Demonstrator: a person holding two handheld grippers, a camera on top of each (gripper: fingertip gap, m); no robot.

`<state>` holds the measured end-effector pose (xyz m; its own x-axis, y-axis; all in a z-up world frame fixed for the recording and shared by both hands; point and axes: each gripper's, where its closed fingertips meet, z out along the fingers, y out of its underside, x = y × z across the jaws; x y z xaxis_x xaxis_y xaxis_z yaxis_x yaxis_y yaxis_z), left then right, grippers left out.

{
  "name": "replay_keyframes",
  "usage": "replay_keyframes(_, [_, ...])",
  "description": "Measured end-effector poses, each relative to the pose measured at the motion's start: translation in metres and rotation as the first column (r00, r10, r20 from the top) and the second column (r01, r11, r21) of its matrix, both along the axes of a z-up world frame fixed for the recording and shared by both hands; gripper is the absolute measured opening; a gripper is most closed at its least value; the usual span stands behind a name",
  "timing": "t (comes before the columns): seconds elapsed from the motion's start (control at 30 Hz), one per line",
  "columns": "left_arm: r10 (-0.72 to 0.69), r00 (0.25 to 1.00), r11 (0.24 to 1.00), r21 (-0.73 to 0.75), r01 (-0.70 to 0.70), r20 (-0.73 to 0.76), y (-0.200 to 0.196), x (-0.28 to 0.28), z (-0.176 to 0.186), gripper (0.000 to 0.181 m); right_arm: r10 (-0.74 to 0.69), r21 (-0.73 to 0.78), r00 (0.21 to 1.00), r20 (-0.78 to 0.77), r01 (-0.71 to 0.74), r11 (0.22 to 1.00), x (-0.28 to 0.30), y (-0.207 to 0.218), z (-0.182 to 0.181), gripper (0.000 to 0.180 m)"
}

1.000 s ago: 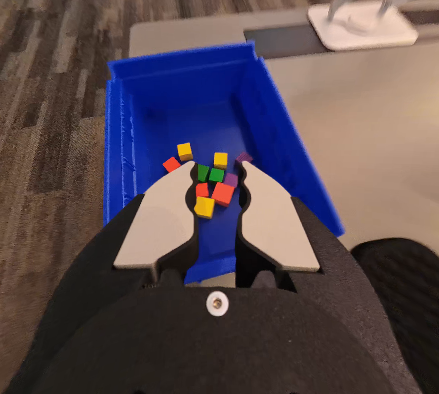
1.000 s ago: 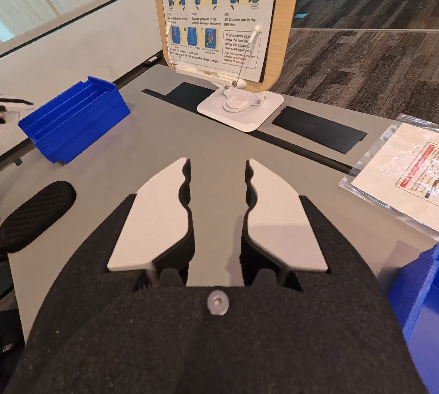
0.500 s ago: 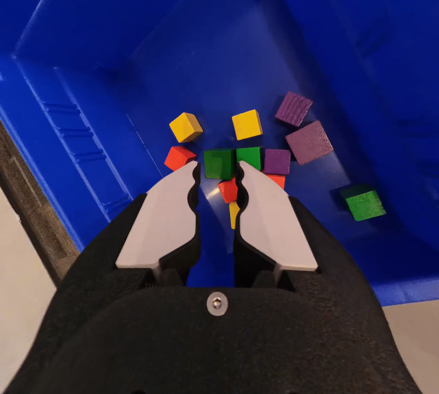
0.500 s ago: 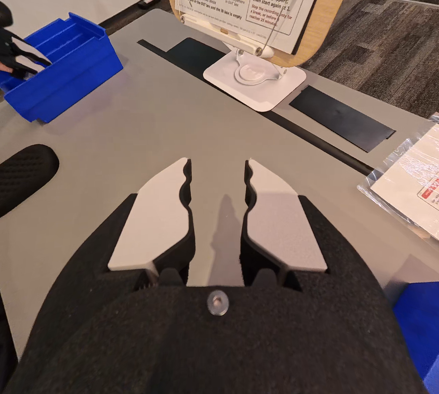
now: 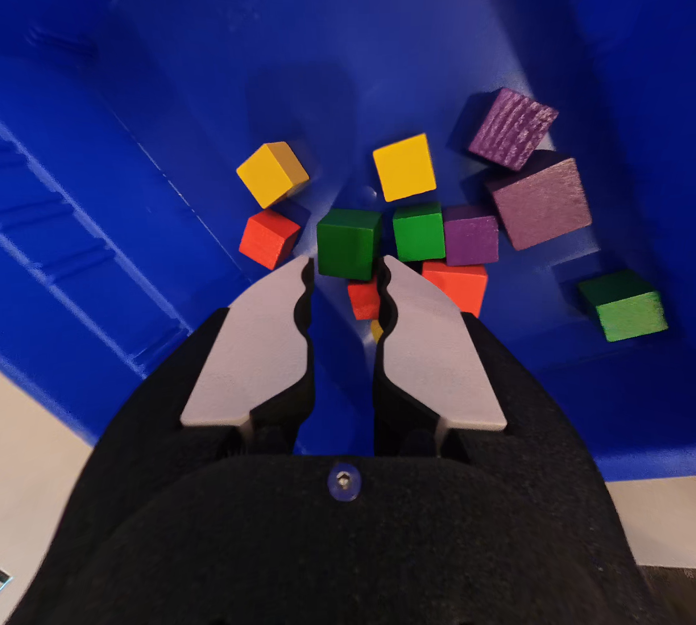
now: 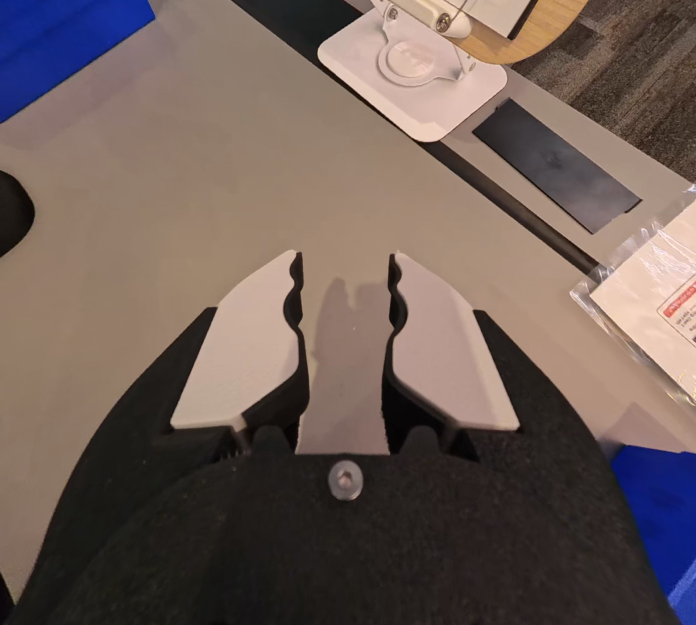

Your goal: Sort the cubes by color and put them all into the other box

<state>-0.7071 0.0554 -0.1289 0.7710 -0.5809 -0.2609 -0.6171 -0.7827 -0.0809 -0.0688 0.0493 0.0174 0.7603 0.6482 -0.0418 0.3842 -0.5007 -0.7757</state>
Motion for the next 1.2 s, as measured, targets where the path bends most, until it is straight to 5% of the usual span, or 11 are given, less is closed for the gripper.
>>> replay_keyframes(0.5, [-0.027, 0.999, 0.991, 0.132, 0.023, 0.032, 0.017, 0.004, 0.000, 0.030, 0.028, -0.063, 0.999, 0.033, -0.026, 0.998, -0.007, 0.001, -0.019, 0.042])
replay_keyframes(0.73, [-0.060, 0.998, 0.937, 0.345, 0.046, 0.030, 0.023, 0.010, 0.056, 0.028, 0.031, -0.060, 0.999, 0.023, -0.030, 0.998, -0.010, 0.001, -0.018, 0.041])
replay_keyframes(0.87, [-0.159, 0.986, 0.840, 0.532, 0.104, 0.058, 0.024, 0.048, 0.117, 0.028, 0.049, -0.038, 0.999, 0.015, -0.048, 0.998, -0.017, 0.003, -0.014, 0.040])
replay_keyframes(1.0, [-0.375, 0.912, 0.682, 0.715, 0.152, 0.164, 0.012, 0.142, 0.172, 0.027, 0.128, -0.017, 0.989, -0.075, -0.130, 0.991, -0.043, -0.002, -0.003, 0.040])
replay_keyframes(1.2, [-0.627, 0.771, 0.482, 0.835, 0.267, 0.115, -0.019, 0.296, 0.186, 0.027, 0.262, -0.022, 0.913, -0.312, -0.282, 0.959, -0.110, -0.025, 0.023, 0.044])
